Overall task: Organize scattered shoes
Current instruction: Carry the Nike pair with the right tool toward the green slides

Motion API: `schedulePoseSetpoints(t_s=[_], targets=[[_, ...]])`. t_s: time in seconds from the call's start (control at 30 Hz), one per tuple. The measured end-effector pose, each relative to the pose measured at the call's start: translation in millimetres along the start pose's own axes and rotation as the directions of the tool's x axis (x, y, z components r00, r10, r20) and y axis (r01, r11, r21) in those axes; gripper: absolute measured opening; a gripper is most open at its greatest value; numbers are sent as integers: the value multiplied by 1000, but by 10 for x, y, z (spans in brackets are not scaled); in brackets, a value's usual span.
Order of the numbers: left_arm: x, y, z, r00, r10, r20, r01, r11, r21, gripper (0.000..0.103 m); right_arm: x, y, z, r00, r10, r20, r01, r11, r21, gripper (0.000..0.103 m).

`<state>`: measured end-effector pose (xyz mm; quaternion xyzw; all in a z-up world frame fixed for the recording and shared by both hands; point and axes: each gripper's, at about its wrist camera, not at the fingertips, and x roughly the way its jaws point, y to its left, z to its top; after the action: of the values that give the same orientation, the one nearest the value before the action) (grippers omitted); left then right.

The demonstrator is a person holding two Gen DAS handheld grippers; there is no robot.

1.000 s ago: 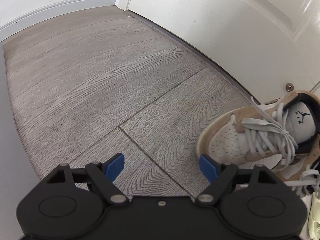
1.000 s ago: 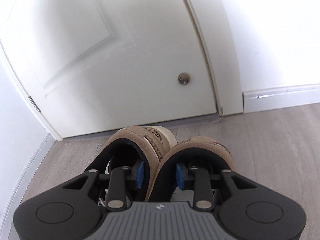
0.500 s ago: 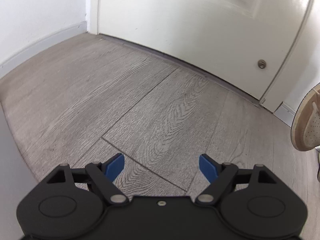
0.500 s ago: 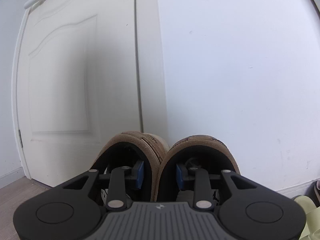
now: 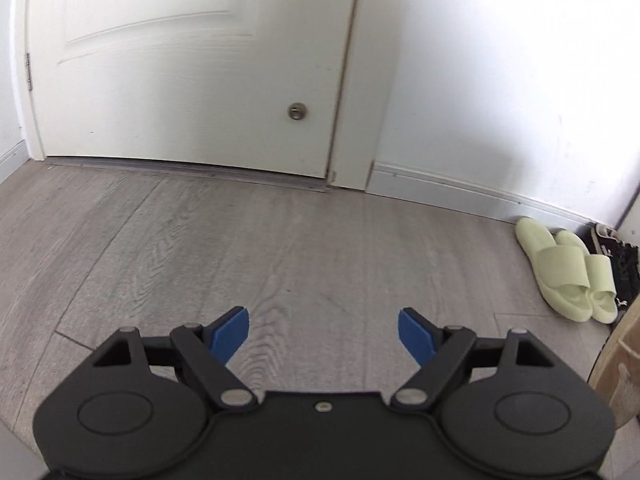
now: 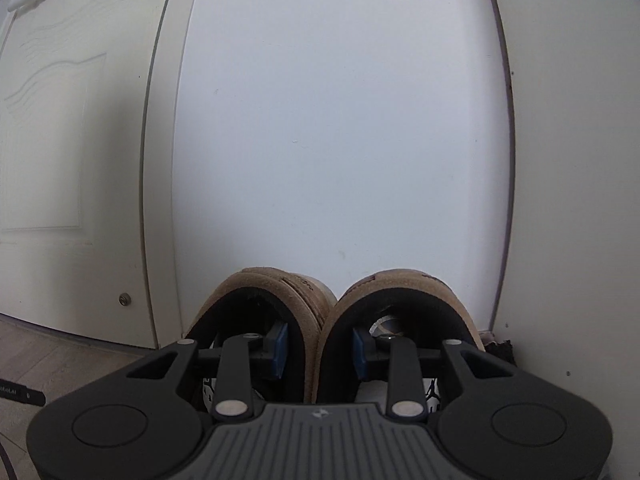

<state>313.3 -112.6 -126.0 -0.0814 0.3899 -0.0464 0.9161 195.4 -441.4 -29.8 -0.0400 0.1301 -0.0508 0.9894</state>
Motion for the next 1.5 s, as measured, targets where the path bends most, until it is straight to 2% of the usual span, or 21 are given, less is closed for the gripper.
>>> schedulePoseSetpoints(t_s=[0.1, 0.2, 0.33, 0.53, 0.7, 0.87, 1.1, 1.4, 1.5], targets=[[-7, -212, -68, 996, -82, -30, 82, 997, 13, 82, -188, -222, -165, 998, -51, -35, 50, 998, -25, 34], [-9, -319, -117, 992, -122, -46, 123, 992, 28, 82, -317, -404, -303, 993, -92, -68, 91, 996, -22, 34], [-8, -444, -154, 988, -142, -64, 143, 989, 22, 82, -351, -541, -405, 989, -97, -113, 96, 995, -18, 34], [57, -544, -162, 992, -107, -70, 111, 992, 56, 82, -270, -714, -517, 981, -58, -183, 56, 998, -15, 34], [121, -609, -165, 991, -102, -87, 107, 993, 53, 82, 47, -892, -494, 971, 5, -241, 7, 999, 50, 35], [229, -776, -195, 989, -100, -114, 109, 991, 82, 82, 681, -844, -527, 951, 81, -299, -60, 995, 76, 36], [437, -1066, -356, 981, -86, -175, 113, 982, 153, 82, 1332, -971, -794, 915, 115, -386, -62, 987, 149, 36], [558, -1046, -401, 976, -66, -207, 98, 984, 148, 82, 2045, -1072, -1121, 865, 149, -479, -48, 975, 217, 36], [579, -1041, -409, 975, -69, -212, 100, 985, 140, 82, 2158, -1100, -1180, 858, 156, -490, -46, 972, 230, 36]])
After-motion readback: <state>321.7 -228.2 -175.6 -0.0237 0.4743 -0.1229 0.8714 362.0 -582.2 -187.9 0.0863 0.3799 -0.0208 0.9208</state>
